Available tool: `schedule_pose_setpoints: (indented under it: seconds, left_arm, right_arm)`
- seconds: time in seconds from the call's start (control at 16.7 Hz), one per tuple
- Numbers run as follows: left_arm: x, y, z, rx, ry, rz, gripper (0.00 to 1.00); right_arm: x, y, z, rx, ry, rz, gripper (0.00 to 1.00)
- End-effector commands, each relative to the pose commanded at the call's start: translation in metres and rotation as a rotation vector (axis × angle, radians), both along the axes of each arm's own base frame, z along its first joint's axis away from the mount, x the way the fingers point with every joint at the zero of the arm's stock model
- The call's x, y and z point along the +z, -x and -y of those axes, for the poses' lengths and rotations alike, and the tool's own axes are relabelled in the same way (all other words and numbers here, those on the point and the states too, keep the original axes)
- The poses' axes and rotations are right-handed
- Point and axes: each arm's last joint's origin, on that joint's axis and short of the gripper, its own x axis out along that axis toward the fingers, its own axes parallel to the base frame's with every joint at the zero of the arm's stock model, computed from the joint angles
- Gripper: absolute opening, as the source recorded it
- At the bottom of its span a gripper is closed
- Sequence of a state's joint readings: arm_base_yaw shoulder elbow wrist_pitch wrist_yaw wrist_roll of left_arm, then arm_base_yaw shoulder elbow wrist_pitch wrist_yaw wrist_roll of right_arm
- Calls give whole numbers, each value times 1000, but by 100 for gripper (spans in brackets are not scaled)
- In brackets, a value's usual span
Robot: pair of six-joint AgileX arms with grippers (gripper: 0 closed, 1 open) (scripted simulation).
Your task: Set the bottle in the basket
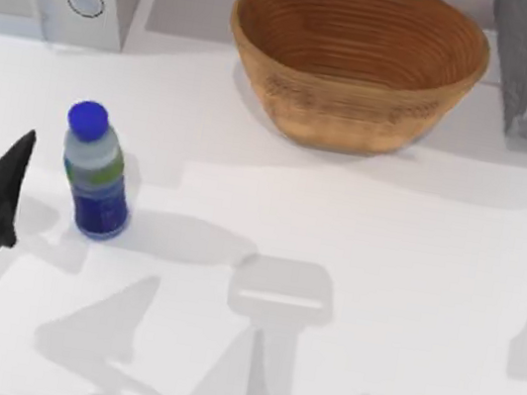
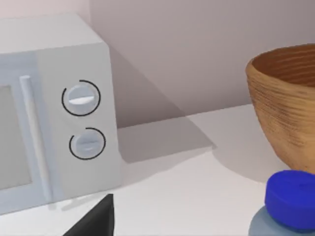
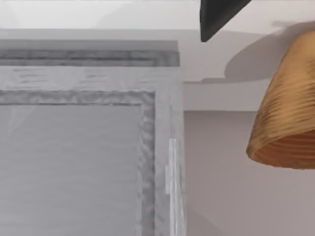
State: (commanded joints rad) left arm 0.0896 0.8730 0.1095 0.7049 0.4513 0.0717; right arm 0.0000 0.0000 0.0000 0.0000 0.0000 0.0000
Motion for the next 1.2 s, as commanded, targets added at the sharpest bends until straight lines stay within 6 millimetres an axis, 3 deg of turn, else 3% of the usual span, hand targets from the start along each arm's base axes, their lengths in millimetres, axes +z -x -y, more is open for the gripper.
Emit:
schedule_pose_setpoints:
  seconds: [0.36, 0.72, 0.9, 1.2]
  left_arm:
    - [-46, -45, -11, -227, -6, -64, 100]
    - [-99, -60, -19, -399, 2, -82, 100]
    - [-111, -61, -20, -441, 0, -73, 100]
    - [-112, -61, -20, -447, 0, -72, 100]
  right_arm:
    - [0, 0, 0, 0, 0, 0, 100]
    - [0, 0, 0, 0, 0, 0, 100]
    - [0, 0, 0, 0, 0, 0, 100]
    - [0, 0, 0, 0, 0, 0, 100]
